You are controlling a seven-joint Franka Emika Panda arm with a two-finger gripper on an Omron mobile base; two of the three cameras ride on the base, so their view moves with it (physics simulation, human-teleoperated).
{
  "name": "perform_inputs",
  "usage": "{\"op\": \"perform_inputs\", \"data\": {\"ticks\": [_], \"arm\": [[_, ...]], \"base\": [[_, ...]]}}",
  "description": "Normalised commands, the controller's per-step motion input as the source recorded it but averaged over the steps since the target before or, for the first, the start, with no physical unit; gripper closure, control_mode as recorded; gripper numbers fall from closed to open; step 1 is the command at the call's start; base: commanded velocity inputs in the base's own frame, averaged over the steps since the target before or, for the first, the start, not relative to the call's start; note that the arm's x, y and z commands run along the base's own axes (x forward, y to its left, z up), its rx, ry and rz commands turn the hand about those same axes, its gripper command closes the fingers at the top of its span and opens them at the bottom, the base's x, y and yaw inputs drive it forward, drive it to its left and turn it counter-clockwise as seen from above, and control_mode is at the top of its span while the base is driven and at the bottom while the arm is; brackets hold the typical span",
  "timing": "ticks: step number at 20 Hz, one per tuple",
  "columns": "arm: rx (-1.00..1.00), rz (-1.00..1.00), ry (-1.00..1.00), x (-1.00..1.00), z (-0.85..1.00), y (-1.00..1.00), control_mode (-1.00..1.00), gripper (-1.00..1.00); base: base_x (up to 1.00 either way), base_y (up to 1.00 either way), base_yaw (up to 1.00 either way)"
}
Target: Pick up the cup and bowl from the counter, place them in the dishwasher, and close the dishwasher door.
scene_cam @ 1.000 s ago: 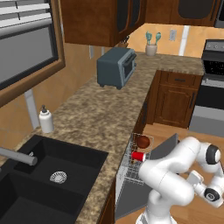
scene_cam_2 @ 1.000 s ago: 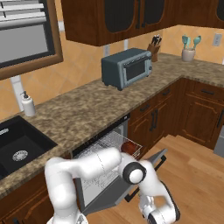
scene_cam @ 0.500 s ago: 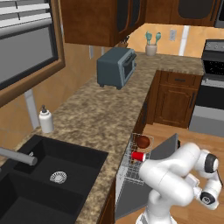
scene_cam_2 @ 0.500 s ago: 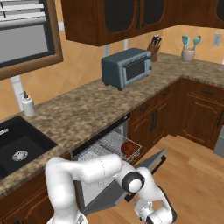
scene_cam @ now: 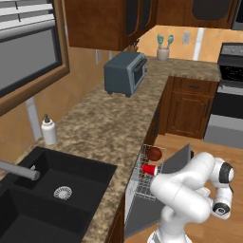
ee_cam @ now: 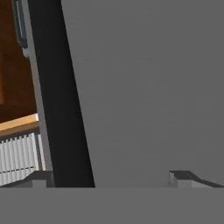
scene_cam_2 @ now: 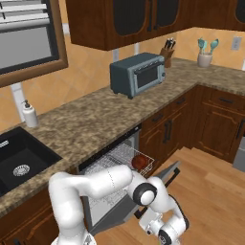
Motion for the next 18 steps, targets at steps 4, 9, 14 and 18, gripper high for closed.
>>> {"op": "perform_inputs", "data": {"ticks": [4, 9, 14, 18], "arm": [[-0.01, 0.10, 0.02, 0.00, 0.06, 1.00, -1.00, -1.00], [-0.07, 0.07, -0.02, 0.00, 0.01, 1.00, -1.00, -1.00], [-0.11, 0.00, -0.03, 0.00, -0.02, 1.00, -1.00, -1.00], [-0.05, 0.00, 0.00, 0.00, -0.16, 1.00, -1.00, -1.00]], "base": [[0.00, 0.00, 0.00], [0.00, 0.00, 0.00], [0.00, 0.00, 0.00], [0.00, 0.00, 0.00]]}}
